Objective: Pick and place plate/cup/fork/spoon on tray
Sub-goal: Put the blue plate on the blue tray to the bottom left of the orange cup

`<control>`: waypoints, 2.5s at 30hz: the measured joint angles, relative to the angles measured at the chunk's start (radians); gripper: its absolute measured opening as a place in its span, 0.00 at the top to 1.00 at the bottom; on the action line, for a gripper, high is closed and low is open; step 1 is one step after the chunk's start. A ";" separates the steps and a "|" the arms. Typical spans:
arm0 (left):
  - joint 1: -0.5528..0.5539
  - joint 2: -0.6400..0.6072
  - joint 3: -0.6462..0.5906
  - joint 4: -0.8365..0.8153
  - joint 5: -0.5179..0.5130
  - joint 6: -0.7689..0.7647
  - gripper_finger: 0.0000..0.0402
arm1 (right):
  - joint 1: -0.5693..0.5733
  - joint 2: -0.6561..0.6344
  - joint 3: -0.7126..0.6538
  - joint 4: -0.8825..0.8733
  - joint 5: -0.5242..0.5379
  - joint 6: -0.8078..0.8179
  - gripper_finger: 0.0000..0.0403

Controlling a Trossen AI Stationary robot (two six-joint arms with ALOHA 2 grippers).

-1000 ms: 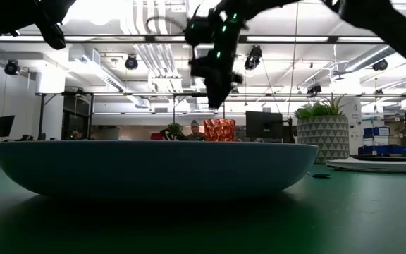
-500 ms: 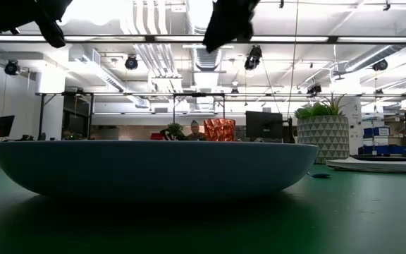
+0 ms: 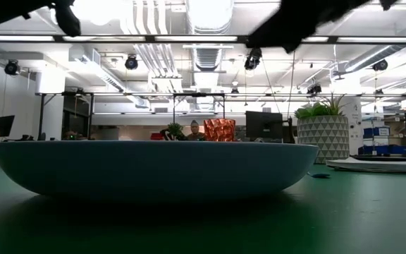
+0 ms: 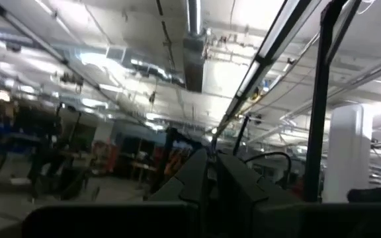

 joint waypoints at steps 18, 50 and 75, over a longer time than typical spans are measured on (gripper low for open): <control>-0.027 0.527 0.368 -0.355 0.002 -0.515 0.96 | 0.000 -0.466 -0.281 0.122 -0.005 -0.180 0.84; -0.071 0.952 0.926 -1.812 0.264 -1.176 0.95 | 0.000 -0.530 -0.282 -0.021 0.000 -0.293 0.84; -0.071 0.954 0.730 -1.493 0.146 -1.174 0.62 | 0.000 -0.528 -0.282 -0.045 0.001 -0.276 0.85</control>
